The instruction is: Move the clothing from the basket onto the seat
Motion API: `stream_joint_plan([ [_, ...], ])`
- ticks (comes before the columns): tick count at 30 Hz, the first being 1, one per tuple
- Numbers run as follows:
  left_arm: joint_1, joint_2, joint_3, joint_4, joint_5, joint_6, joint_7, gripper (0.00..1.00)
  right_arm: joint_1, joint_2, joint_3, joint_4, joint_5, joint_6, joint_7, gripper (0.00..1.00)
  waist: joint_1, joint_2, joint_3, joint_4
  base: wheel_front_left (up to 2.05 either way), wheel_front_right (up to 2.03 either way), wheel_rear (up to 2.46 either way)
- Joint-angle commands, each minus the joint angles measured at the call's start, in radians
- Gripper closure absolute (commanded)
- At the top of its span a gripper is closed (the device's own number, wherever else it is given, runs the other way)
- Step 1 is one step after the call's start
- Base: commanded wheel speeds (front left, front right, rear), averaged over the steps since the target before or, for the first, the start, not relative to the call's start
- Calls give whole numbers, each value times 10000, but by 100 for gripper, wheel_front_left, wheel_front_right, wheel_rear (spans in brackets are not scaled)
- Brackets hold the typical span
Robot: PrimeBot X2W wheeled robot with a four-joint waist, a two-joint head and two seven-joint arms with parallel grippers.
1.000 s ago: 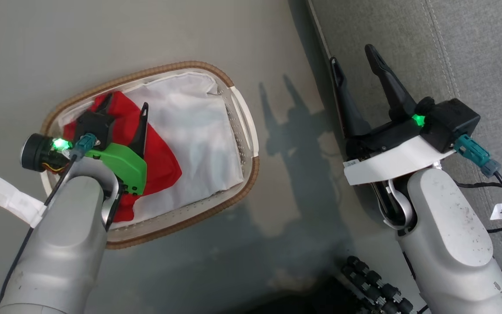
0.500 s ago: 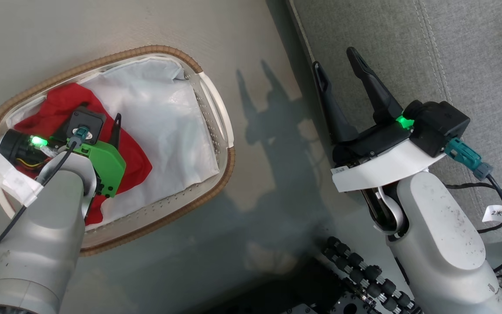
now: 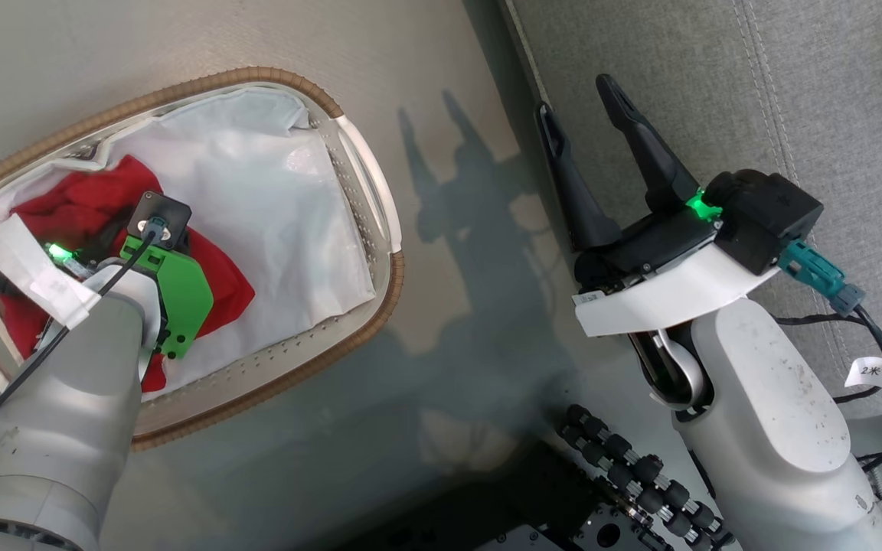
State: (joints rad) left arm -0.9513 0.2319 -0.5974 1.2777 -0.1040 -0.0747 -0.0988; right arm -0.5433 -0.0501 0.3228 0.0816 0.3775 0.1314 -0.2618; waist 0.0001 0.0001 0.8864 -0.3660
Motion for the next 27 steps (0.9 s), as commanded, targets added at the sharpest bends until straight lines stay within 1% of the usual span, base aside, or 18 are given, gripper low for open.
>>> stream_joint_plan([
  [1,-80,52,-46,69,21,55,177,0,-78,-22,-2,-65,35,-14,-46,0,-1,-1,39,-10,0,0,0],
  [4,53,68,-96,93,-23,51,469,0,-124,-20,-13,-129,69,-14,-46,0,-1,-1,61,-17,0,0,0],
  [5,161,72,-119,109,-52,-17,617,60,-137,-22,-14,-148,74,-14,-46,0,-1,-1,58,-19,0,0,0],
  [6,230,65,-117,114,-101,-61,679,87,-145,-22,-18,-171,77,-14,-46,0,-1,-1,52,-19,0,0,0],
  [7,249,65,-126,118,-120,-84,694,100,-148,-20,-22,-194,90,-14,-46,0,-1,-1,47,-21,0,0,0],
  [9,296,9,-135,115,-197,-124,765,100,-172,-22,-63,-217,133,-14,-46,0,-1,-1,11,-12,0,0,0],
  [12,400,-65,-132,117,-317,-180,597,100,-205,-22,-123,-154,133,-14,-46,0,-1,-1,-149,-8,0,0,0],
  [17,525,-272,93,106,-668,-206,-60,100,-169,-22,-159,-27,41,-14,-46,0,-1,-1,-615,27,0,0,0],
  [20,662,-478,375,67,-1088,-256,-628,100,-95,-22,-205,94,-8,-14,-46,0,-1,-1,-1002,87,0,0,0],
  [27,935,-926,508,-181,-1491,-403,-1448,100,111,-28,-353,402,-218,-14,-46,0,-1,-1,-1962,343,0,0,0],
])
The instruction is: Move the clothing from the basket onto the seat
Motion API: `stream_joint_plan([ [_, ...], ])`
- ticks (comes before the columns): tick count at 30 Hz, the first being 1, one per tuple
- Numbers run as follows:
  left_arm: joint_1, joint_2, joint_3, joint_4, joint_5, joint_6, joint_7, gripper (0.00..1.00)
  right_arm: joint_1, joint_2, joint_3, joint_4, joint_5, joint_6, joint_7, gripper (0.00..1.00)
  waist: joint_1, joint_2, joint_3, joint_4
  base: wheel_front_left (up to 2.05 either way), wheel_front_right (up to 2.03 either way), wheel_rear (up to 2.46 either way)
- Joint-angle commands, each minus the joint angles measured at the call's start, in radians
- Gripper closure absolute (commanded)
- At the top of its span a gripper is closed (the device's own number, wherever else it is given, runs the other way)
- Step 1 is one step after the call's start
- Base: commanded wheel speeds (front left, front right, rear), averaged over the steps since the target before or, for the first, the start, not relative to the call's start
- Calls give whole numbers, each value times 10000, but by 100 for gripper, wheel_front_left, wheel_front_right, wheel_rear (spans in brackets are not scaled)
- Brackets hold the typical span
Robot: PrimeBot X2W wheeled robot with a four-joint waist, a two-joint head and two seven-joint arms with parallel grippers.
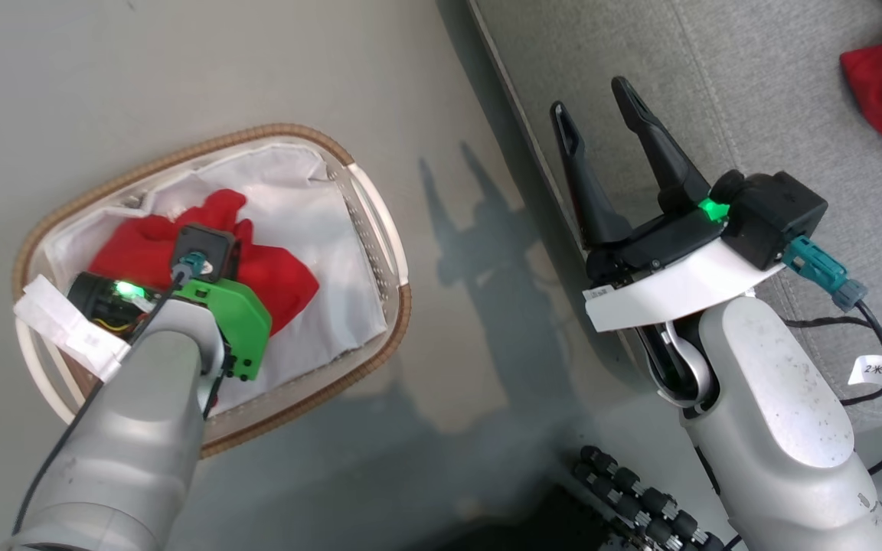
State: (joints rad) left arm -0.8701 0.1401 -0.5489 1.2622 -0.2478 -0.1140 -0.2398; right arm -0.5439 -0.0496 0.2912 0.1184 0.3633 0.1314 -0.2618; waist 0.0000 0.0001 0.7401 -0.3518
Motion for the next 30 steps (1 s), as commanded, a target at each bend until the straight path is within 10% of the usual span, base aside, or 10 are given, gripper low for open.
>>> stream_joint_plan([
  [1,182,-70,85,-120,-162,-33,-113,100,170,-32,-71,90,-102,-14,-46,0,0,-1,-666,261,0,0,0],
  [30,3742,-807,1189,-5453,-1216,-174,-260,100,1950,-36,-486,1603,-955,-14,-46,0,0,-1,-5082,1935,0,0,0],
])
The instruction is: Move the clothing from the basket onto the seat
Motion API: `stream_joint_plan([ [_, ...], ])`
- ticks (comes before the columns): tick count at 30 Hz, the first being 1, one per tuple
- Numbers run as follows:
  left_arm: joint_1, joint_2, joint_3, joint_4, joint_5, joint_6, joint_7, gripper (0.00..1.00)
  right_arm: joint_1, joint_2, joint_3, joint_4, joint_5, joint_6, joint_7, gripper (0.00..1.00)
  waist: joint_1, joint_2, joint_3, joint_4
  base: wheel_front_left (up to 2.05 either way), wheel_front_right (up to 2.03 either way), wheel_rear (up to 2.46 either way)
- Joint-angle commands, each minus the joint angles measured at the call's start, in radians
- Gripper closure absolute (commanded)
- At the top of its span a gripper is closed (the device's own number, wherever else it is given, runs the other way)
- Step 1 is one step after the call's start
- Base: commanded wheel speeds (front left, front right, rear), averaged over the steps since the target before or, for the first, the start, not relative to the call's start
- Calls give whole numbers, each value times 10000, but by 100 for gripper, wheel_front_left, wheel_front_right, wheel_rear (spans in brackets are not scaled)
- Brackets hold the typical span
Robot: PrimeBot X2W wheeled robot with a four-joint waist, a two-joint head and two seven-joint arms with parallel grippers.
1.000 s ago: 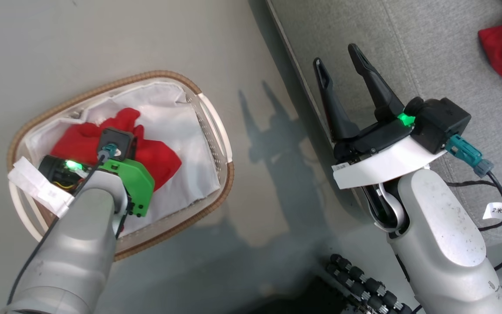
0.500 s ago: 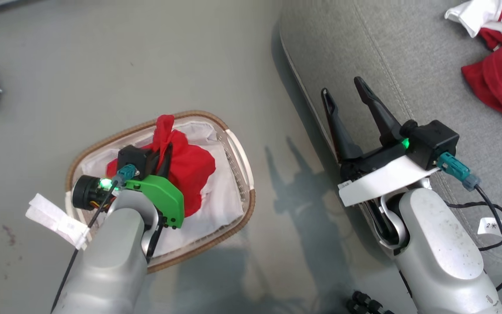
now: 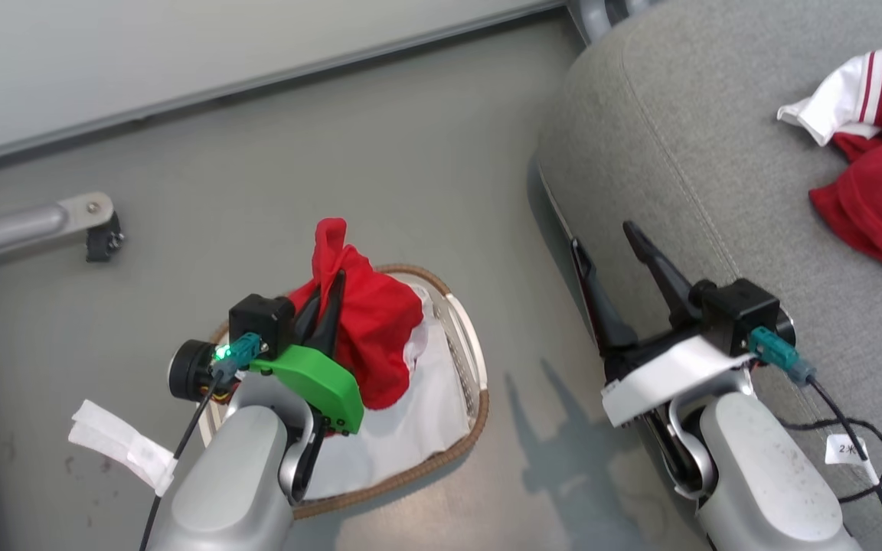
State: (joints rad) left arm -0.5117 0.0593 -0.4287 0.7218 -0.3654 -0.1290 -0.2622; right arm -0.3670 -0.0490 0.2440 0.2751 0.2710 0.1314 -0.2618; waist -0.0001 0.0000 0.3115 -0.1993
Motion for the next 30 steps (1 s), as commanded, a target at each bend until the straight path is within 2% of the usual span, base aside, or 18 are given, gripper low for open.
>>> stream_joint_plan([
  [1,235,-8,-19,-184,-76,-25,-36,100,257,-44,-30,82,-59,-14,-46,0,1,0,-937,440,0,0,0],
  [16,996,-65,-350,-1918,-764,-28,-37,100,1724,-42,-87,529,-126,-14,-46,0,1,0,-2848,882,0,0,0],
  [26,755,-69,-594,-2896,-897,-29,-37,100,2236,-40,159,677,-184,-14,-46,0,1,0,-3275,1073,0,0,0],
  [30,743,-71,-620,-3120,-863,-29,-37,100,2225,-154,549,759,-428,-14,-46,0,1,0,-3314,1156,0,0,0],
])
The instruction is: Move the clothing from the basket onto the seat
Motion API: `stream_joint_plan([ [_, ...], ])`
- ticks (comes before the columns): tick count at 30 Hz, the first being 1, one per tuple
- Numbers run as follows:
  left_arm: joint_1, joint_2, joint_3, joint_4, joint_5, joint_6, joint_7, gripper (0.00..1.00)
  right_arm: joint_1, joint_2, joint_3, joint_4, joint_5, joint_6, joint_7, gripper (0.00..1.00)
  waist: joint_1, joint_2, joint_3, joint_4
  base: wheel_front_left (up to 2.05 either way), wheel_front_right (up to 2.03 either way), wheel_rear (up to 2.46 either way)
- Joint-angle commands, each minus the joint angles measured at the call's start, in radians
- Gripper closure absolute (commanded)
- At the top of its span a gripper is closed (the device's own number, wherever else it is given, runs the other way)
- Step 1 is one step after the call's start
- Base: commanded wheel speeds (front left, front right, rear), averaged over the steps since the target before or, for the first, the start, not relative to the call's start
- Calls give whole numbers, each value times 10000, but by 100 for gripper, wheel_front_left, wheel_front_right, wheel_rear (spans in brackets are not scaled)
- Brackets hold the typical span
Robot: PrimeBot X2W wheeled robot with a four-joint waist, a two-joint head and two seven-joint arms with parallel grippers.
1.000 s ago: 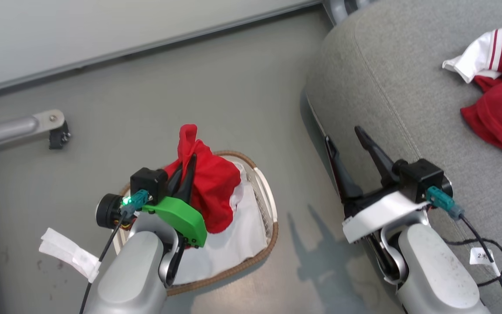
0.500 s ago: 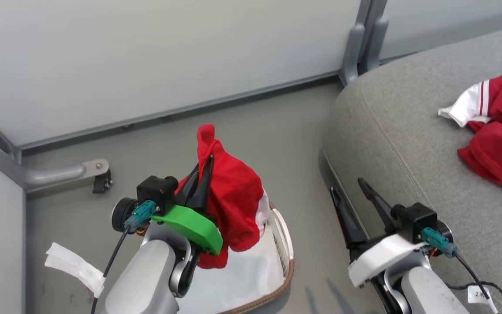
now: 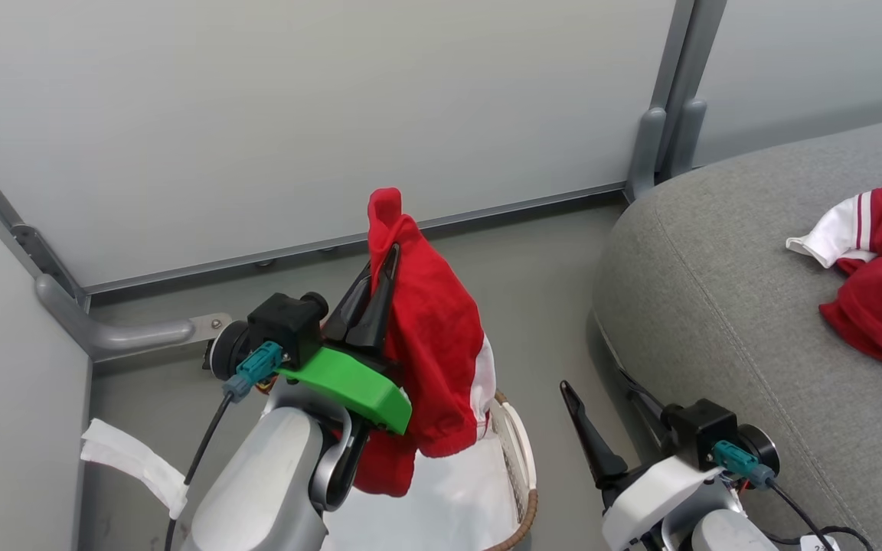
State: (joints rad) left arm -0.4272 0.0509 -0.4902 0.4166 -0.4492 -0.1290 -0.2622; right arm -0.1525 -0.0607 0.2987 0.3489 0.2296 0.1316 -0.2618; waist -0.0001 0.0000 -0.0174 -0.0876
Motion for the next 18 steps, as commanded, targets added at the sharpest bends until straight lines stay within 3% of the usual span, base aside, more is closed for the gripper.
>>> stream_joint_plan([
  [1,-86,13,-24,-108,-44,-29,-36,100,81,-36,65,45,69,-16,-46,0,1,0,-31,61,0,0,0],
  [18,-266,51,-1174,-724,-328,-28,-37,100,-2407,-1897,3616,1046,1339,-16,-46,0,1,0,5,701,0,0,0],
])
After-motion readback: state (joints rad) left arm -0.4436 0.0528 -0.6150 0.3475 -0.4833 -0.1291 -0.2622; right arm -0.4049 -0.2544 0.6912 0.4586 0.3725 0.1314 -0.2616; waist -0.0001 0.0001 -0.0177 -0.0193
